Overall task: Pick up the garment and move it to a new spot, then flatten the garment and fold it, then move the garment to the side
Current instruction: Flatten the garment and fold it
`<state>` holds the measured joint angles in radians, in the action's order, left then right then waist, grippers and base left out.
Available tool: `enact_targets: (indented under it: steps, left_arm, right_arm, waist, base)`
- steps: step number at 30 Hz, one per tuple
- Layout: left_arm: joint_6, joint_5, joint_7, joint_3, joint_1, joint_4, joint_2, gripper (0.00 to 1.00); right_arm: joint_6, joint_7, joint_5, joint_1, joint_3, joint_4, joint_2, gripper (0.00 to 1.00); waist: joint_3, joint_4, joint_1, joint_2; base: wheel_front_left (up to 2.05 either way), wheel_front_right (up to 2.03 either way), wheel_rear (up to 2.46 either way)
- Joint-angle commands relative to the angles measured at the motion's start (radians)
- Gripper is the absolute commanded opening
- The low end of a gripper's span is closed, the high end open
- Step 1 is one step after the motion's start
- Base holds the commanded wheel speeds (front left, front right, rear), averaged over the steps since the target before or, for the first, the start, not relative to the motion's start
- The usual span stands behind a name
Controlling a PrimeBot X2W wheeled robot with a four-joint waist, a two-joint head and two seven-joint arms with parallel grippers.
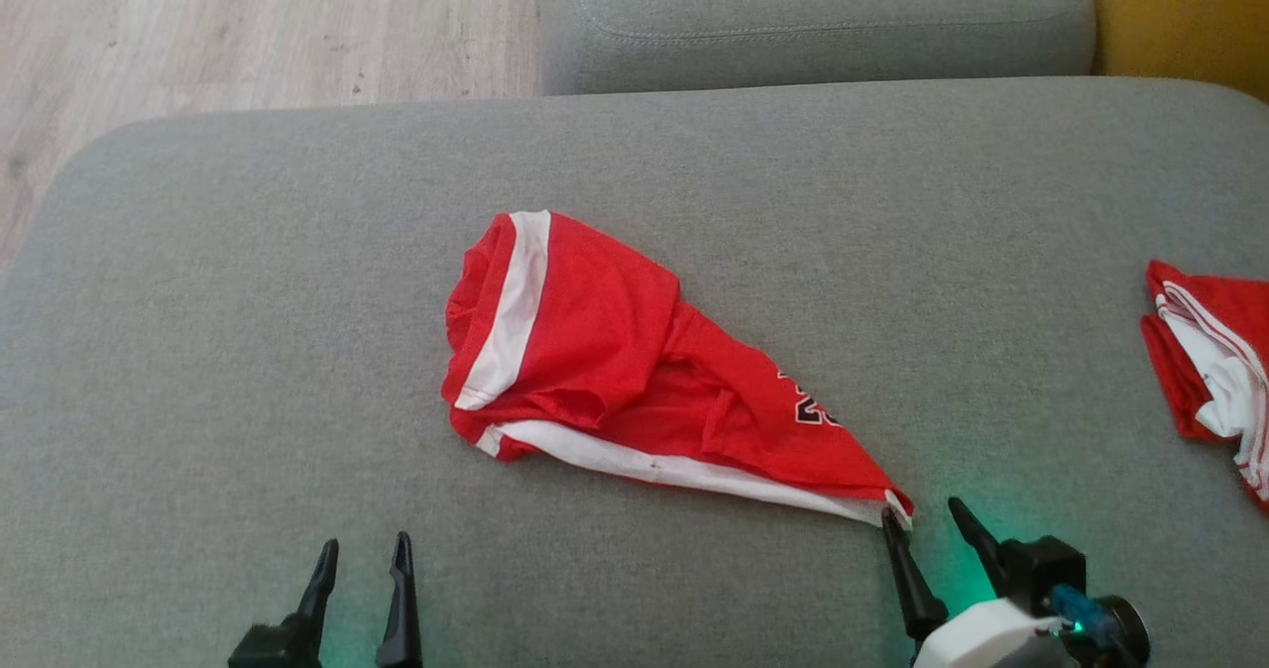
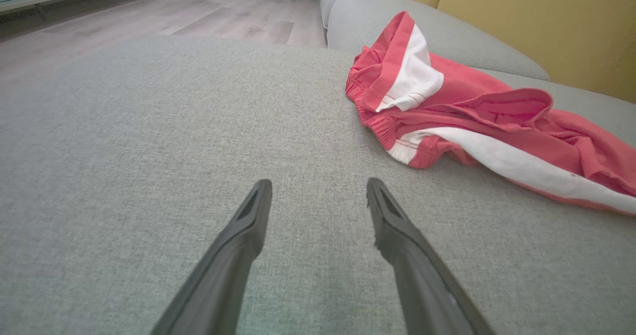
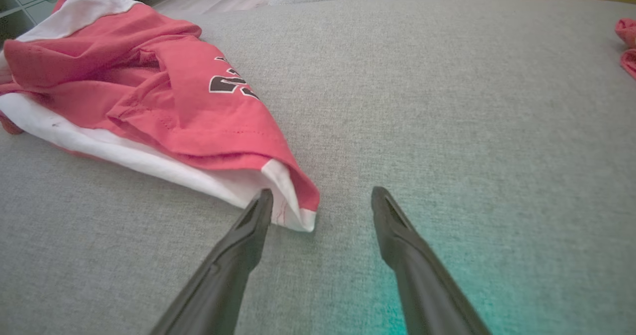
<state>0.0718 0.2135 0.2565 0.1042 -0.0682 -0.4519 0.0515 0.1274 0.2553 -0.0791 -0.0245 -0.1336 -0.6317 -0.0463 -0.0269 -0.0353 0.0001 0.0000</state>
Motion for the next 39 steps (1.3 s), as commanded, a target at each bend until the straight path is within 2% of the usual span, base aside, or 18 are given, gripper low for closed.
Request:
enact_targets:
  steps: [1, 7, 19, 20, 21, 22, 23, 28, 32, 36, 39]
  left_arm:
    - [0.005, 0.008, 0.005, -0.019, 0.031, 0.025, -0.001, 1.0]
    - [0.014, 0.022, 0.005, -0.003, 0.043, 0.01, -0.001, 1.0]
    - [0.025, 0.028, 0.005, -0.003, 0.057, 0.005, -0.001, 1.0]
    - [0.025, 0.029, 0.005, -0.002, 0.06, 0.006, -0.001, 1.0]
    - [0.025, 0.031, 0.005, -0.001, 0.061, 0.007, -0.001, 1.0]
    - [0.026, 0.032, 0.005, 0.0, 0.062, 0.007, -0.001, 1.0]
    - [0.026, 0.034, 0.005, 0.001, 0.063, 0.008, -0.001, 1.0]
    - [0.033, 0.046, 0.005, 0.018, 0.072, 0.01, -0.001, 1.0]
    - [0.05, 0.082, 0.005, 0.077, 0.091, -0.006, -0.001, 1.0]
    - [0.058, 0.152, 0.005, 0.156, 0.14, -0.038, -0.001, 1.0]
    - [0.058, 0.243, 0.005, 0.225, 0.195, -0.054, -0.001, 1.0]
  right_arm:
    - [0.003, 0.006, 0.0, -0.043, -0.024, 0.016, -0.004, 1.0]
    - [0.003, 0.006, -0.016, -0.059, -0.033, -0.045, -0.004, 1.0]
    - [0.003, 0.006, -0.035, -0.096, -0.033, -0.063, -0.004, 1.0]
    - [0.003, 0.006, -0.036, -0.096, -0.031, -0.064, -0.004, 0.96]
    - [0.003, 0.006, -0.037, -0.096, -0.03, -0.067, -0.004, 0.76]
    - [0.003, 0.006, -0.037, -0.096, -0.03, -0.07, -0.004, 0.2]
    - [0.003, 0.006, -0.037, -0.096, -0.033, -0.077, -0.004, 0.0]
    - [0.003, 0.006, -0.033, -0.106, -0.004, -0.084, -0.004, 0.0]
    - [0.003, 0.006, -0.009, -0.109, 0.041, -0.076, -0.006, 0.0]
    - [0.003, 0.006, 0.009, -0.122, 0.06, -0.065, -0.015, 0.0]
    - [0.003, 0.006, 0.019, -0.142, 0.075, -0.055, -0.019, 0.0]
  waist:
    - [-0.003, -0.004, -0.0001, 0.0]
    - [-0.012, -0.022, -0.0001, 0.0]
    - [-0.04, -0.034, -0.0001, 0.0]
    - [-0.042, -0.035, -0.0001, 0.0]
    - [-0.043, -0.035, -0.0001, 0.0]
    - [-0.044, -0.035, -0.0001, 0.0]
    - [-0.045, -0.035, -0.0001, 0.0]
    - [-0.055, -0.029, -0.0001, 0.0]
    - [-0.071, -0.022, -0.0001, 0.0]
    - [-0.096, -0.008, -0.0001, 0.0]
    - [-0.123, 0.007, -0.0001, 0.0]
  base:
    - [0.0, 0.0, 0.0]
    - [0.0, 0.0, 0.0]
    - [0.0, 0.0, 0.0]
    - [0.0, 0.0, 0.0]
    - [0.0, 0.0, 0.0]
    - [0.0, 0.0, 0.0]
    - [0.0, 0.0, 0.0]
    - [0.0, 0.0, 0.0]
    - [0.0, 0.0, 0.0]
    - [0.0, 0.0, 0.0]
    - [0.0, 0.0, 0.0]
